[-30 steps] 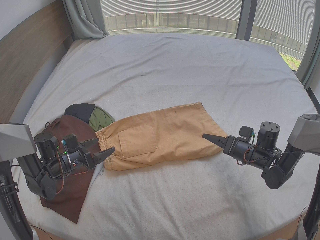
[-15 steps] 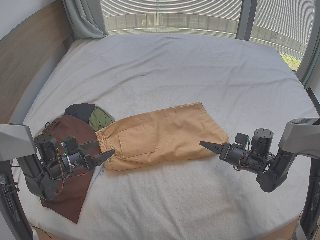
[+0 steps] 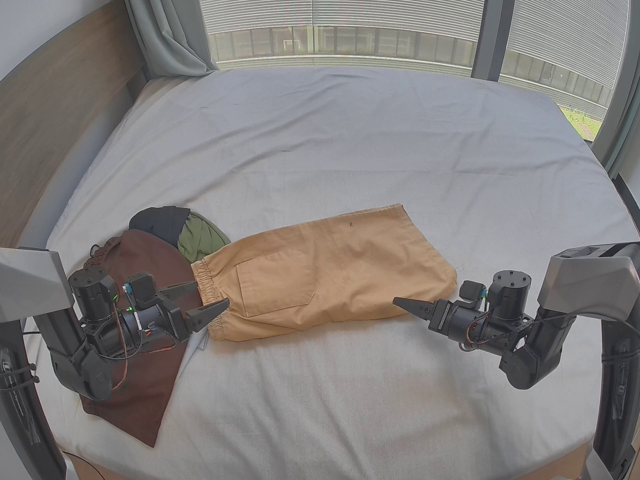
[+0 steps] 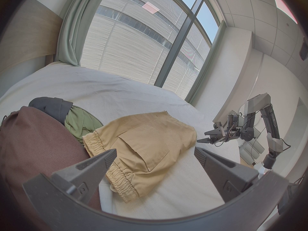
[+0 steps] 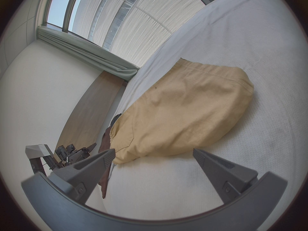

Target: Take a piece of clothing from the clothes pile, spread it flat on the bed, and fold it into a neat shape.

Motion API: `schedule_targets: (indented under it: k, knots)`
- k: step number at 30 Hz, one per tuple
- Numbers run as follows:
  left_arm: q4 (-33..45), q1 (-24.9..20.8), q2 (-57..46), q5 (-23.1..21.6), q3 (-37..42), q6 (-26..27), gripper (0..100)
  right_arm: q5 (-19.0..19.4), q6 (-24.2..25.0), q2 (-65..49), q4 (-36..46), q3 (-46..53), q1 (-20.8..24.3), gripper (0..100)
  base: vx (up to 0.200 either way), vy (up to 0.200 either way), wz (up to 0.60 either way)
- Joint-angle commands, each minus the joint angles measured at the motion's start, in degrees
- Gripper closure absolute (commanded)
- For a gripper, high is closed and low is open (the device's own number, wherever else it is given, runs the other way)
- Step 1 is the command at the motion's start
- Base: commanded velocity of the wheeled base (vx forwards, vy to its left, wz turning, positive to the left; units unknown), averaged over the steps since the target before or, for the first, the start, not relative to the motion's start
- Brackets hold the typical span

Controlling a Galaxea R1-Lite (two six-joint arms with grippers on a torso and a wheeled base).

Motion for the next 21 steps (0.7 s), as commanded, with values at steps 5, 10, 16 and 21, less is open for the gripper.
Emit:
schedule_targets:
  k: [5,10,16,21]
  knots:
    - [-0.05,0.03,0.19,0.01,0.07,0.0,0,-0.98,0.36,4.22,-0.74,-2.33,0.22,0,0.0,0.0,0.0]
    - [-0.05,-0.05,0.36,0.01,0.07,0.0,0,-1.07,1.32,5.46,-0.92,-3.29,0.14,0,0.0,0.0,0.0]
    - [0.04,-0.14,0.63,-0.08,-0.01,0.0,0,-1.25,1.94,9.32,-1.45,-6.54,0.22,0,0.0,0.0,0.0]
    - [-0.05,-0.14,1.24,0.01,-0.1,0.18,0,-1.16,2.91,11.08,-4.26,-7.77,0.31,0,0.0,0.0,0.0]
